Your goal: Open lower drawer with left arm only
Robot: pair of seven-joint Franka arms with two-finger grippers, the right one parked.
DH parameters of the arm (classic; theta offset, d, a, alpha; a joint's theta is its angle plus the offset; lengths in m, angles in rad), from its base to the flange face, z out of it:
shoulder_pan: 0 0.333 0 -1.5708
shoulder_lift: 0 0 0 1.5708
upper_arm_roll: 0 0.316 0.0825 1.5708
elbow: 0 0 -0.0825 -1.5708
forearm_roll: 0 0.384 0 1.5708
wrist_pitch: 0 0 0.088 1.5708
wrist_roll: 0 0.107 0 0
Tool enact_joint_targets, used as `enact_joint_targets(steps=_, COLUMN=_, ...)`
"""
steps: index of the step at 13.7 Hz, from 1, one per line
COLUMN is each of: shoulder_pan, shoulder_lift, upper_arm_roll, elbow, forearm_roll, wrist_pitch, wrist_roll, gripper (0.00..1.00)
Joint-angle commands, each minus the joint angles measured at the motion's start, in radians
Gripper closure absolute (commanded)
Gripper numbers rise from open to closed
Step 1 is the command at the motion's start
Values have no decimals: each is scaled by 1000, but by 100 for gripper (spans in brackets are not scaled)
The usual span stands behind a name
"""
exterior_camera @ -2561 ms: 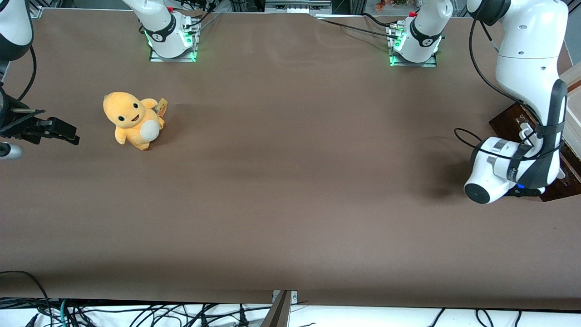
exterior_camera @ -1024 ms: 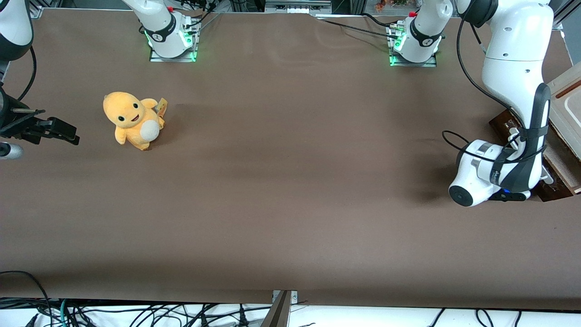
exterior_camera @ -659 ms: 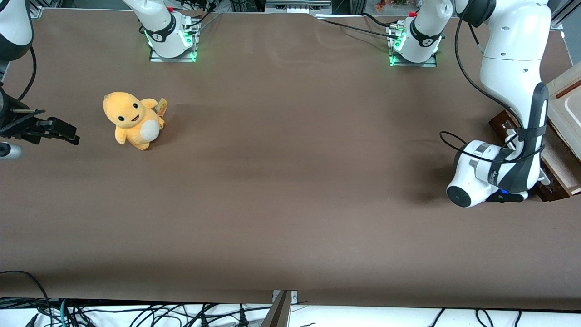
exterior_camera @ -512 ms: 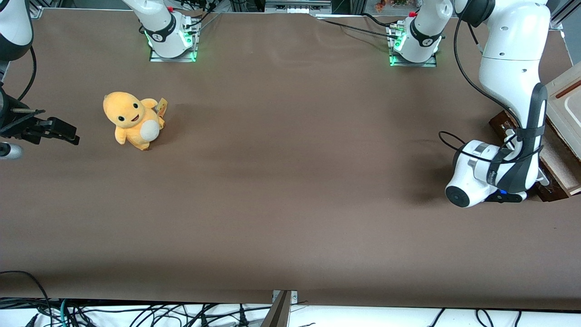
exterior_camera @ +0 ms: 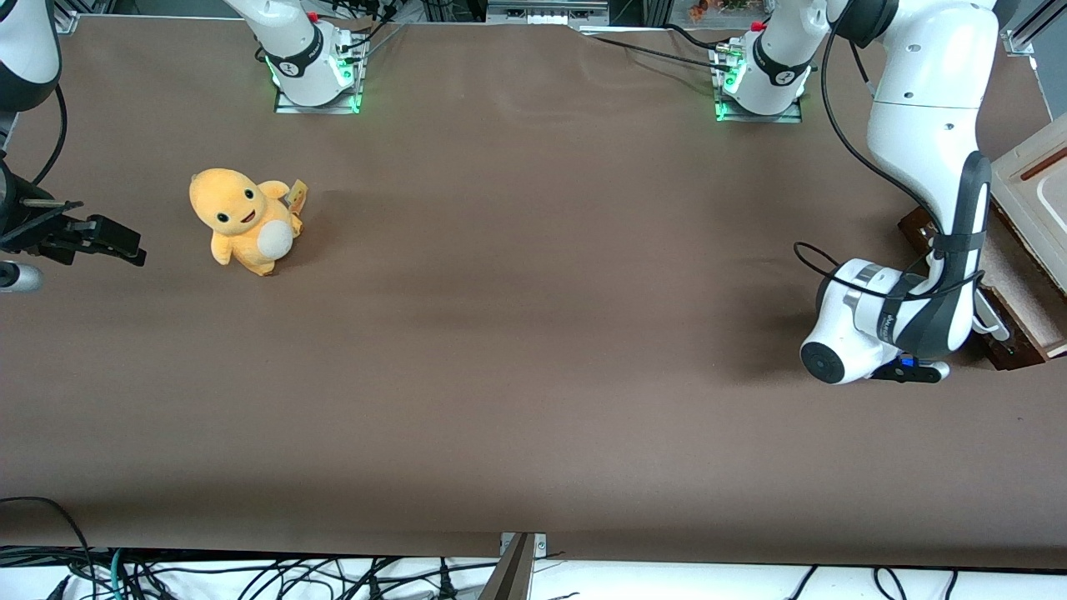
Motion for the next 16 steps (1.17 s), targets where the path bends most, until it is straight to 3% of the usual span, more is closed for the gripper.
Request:
enact_joint_targets(steps=1, shoulder_pan=-3, shoulder_lift=13, upper_arm_roll=6, elbow=85, forearm_roll=-49, wrist_pitch=-11, wrist_roll=32, gripper=0)
enact_joint_targets(steps=6, shoulder_pan=-3, shoulder_lift=-1, upper_arm_roll=1, elbow=271, forearm_roll=-462, wrist_pitch=-25, wrist_roll=77, gripper=0)
enact_joint_targets(steps=9, shoulder_pan=16, shoulder_lift=-108, upper_arm_roll=7, elbow=312, forearm_roll=-737, wrist_pitch=-26, wrist_roll=83, gripper=0)
enact_joint_targets(steps=12, shoulder_pan=40, shoulder_lift=-197, upper_arm_roll=7, elbow=314, forearm_roll=-910, wrist_pitch=-25, wrist_roll=89, gripper=0)
enact_joint_targets(steps=14, shoulder_pan=60, shoulder_lift=-259, upper_arm_roll=2, elbow=312, forearm_roll=-946, wrist_pitch=-23, wrist_roll=150, gripper=0)
enact_joint_targets(steps=16, shoulder_pan=69, shoulder_lift=-321, upper_arm_roll=4, elbow=294, forearm_roll=-937, wrist_pitch=-23, wrist_roll=231, gripper=0)
